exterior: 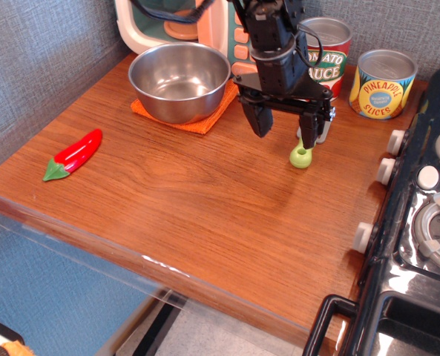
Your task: Move the grater and place directly to the right of pepper
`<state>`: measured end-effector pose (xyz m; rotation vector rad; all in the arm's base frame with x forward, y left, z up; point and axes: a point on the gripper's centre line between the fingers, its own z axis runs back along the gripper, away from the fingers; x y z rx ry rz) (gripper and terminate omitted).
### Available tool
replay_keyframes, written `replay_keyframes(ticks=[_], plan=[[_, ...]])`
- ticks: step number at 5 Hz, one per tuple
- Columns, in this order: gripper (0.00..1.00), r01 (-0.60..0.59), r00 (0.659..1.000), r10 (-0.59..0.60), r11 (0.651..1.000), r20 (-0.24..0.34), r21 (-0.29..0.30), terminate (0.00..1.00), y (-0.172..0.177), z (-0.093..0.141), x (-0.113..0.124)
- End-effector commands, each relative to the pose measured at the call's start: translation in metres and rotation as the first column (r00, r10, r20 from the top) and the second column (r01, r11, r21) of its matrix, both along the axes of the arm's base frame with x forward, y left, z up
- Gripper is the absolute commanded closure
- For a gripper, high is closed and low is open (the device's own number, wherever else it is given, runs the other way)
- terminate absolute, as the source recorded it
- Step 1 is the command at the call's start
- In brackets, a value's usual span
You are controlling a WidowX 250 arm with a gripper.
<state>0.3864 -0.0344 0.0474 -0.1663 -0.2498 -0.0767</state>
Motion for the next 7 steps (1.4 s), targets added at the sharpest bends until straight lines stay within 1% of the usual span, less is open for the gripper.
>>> replay_keyframes(ticks=[1, 2, 3, 4, 5, 6, 7], plan=[[0.00, -0.027, 0.999, 0.028, 0.998, -0.015, 0.051, 0.00, -0.004, -0.005, 0.015], [0.00, -0.013, 0.999, 0.016, 0.997, -0.036, 0.074, 0.00, -0.010, -0.016, 0.014], [0.00, -0.002, 0.999, 0.007, 0.994, -0.041, 0.106, 0.00, -0.014, -0.021, 0.012], [1.00, 0.000, 0.999, 0.006, 0.992, -0.051, 0.130, 0.00, -0.011, -0.026, 0.011], [1.00, -0.002, 0.998, 0.010, 0.990, -0.056, 0.143, 0.00, -0.008, -0.025, 0.010], [1.00, 0.034, 0.999, -0.029, 0.986, -0.031, 0.161, 0.00, -0.007, -0.007, 0.006], [1.00, 0.102, 0.993, -0.110, 0.973, 0.029, 0.207, 0.00, -0.003, 0.026, -0.004]])
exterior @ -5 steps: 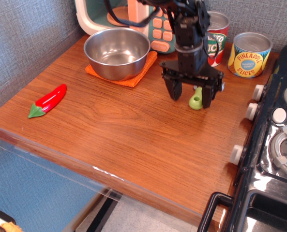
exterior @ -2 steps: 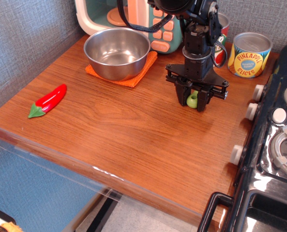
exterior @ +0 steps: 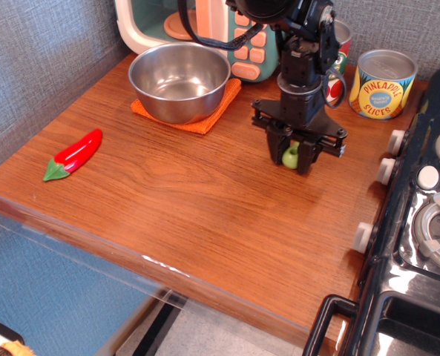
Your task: Move the grater and place directly to the right of pepper
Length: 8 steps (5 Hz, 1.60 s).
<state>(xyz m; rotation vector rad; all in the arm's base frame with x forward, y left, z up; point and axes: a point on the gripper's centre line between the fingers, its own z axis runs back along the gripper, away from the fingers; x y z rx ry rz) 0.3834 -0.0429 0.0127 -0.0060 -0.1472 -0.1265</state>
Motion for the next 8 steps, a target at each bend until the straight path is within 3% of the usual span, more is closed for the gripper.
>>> replay_keyframes(ticks=[1, 3, 4, 6, 8], plan=[[1.00, 0.140, 0.975, -0.154, 0.985, 0.160, 0.097, 0.00, 0.026, 0.086, -0.033], [1.00, 0.135, 0.989, -0.147, 0.961, 0.033, 0.241, 0.00, 0.108, 0.069, -0.112], [1.00, 0.075, 0.997, -0.071, 0.979, -0.025, 0.192, 0.00, 0.137, 0.052, -0.137], [1.00, 0.003, 0.996, 0.009, 0.990, -0.085, 0.139, 0.00, 0.168, 0.029, -0.142], [1.00, 0.011, 0.994, 0.003, 0.991, -0.107, 0.137, 0.00, 0.167, 0.018, -0.130]])
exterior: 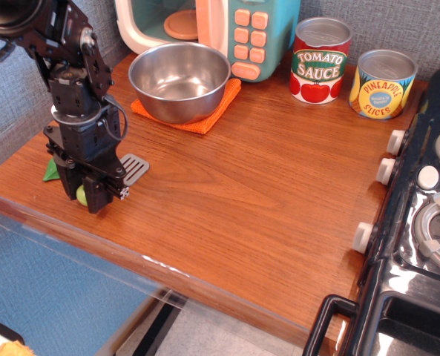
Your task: Move the grater and place directly to the right of pepper
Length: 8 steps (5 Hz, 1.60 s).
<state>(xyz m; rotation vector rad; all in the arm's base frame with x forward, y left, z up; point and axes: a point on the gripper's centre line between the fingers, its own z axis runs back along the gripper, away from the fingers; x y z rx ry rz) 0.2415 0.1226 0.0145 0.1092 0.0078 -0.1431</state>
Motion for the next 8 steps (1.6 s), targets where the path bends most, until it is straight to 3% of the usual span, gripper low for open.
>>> replay_keyframes(ticks=[1, 2, 4, 5, 6, 7, 8], plan=[[0.00, -0.005, 0.999, 0.004, 1.000, 0.053, 0.017, 0.00, -0.002, 0.020, 0.012], [0.00, 0.024, 0.997, -0.026, 0.999, 0.077, 0.022, 0.00, -0.009, 0.031, 0.013], [0.00, 0.074, 0.979, -0.064, 0.996, 0.193, -0.042, 0.00, -0.024, 0.080, 0.012], [0.00, 0.050, 0.985, -0.036, 0.996, 0.167, -0.079, 0.00, -0.028, 0.080, 0.015], [0.00, 0.040, 0.990, -0.029, 0.997, 0.141, -0.073, 0.00, -0.028, 0.074, 0.017], [0.00, -0.027, 0.997, 0.025, 0.999, 0.077, 0.033, 0.00, -0.029, 0.072, 0.017], [0.00, -0.027, 0.997, 0.025, 0.999, 0.077, 0.033, 1.00, -0.029, 0.072, 0.017]])
